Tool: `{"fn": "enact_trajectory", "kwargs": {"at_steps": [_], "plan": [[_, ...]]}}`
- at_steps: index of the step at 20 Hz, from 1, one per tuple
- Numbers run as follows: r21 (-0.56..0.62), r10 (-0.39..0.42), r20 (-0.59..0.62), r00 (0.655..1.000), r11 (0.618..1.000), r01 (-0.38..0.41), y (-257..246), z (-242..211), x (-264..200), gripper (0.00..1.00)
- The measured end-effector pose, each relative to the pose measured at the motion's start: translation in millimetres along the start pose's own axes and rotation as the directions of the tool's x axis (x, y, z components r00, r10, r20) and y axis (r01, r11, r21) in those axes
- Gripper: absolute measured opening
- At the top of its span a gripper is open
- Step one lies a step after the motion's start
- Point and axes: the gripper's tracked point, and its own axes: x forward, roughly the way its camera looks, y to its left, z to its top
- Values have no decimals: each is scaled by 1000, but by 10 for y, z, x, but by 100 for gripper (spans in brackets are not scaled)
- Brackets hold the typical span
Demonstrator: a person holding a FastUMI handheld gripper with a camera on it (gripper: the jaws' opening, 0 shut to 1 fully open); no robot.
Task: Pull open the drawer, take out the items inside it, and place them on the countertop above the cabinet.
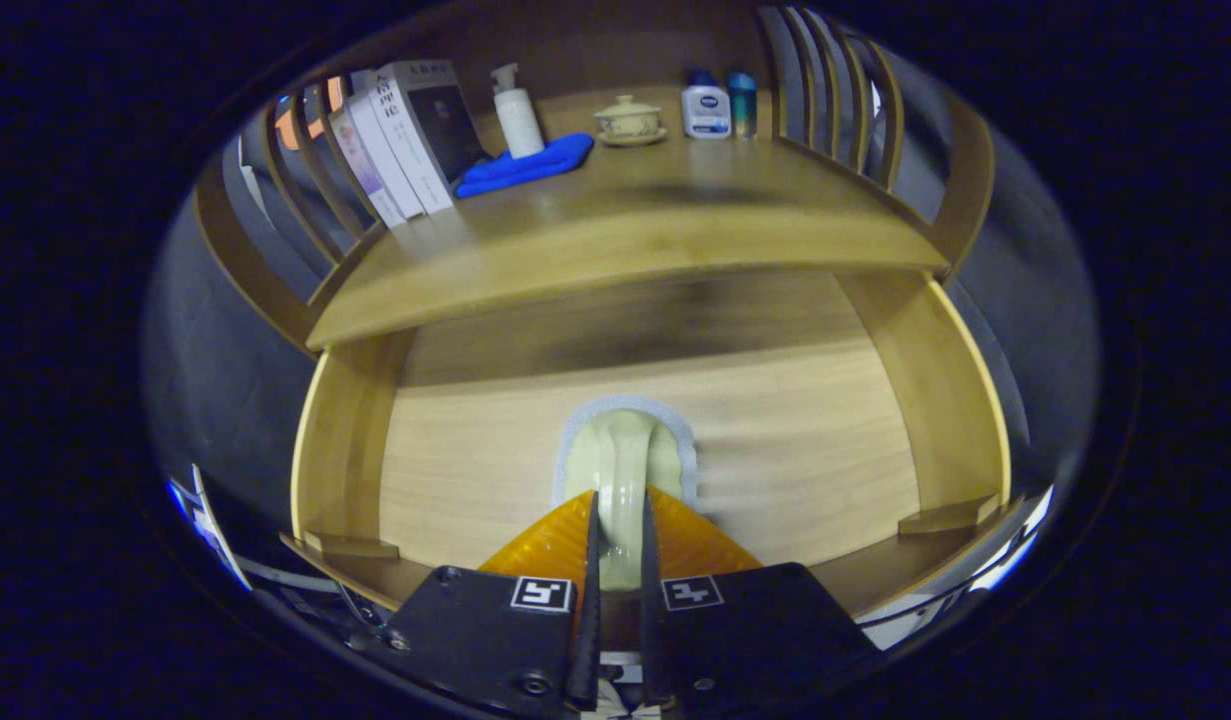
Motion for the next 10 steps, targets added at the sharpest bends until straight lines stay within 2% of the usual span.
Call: {"fn": "enact_trajectory", "kwargs": {"at_steps": [5, 10], "plan": [[-24, 36, 105, 994, 999, -33, 104, 345, -350, 20], [-62, 64, 252, 966, 997, -49, 219, 770, -654, 20]]}}
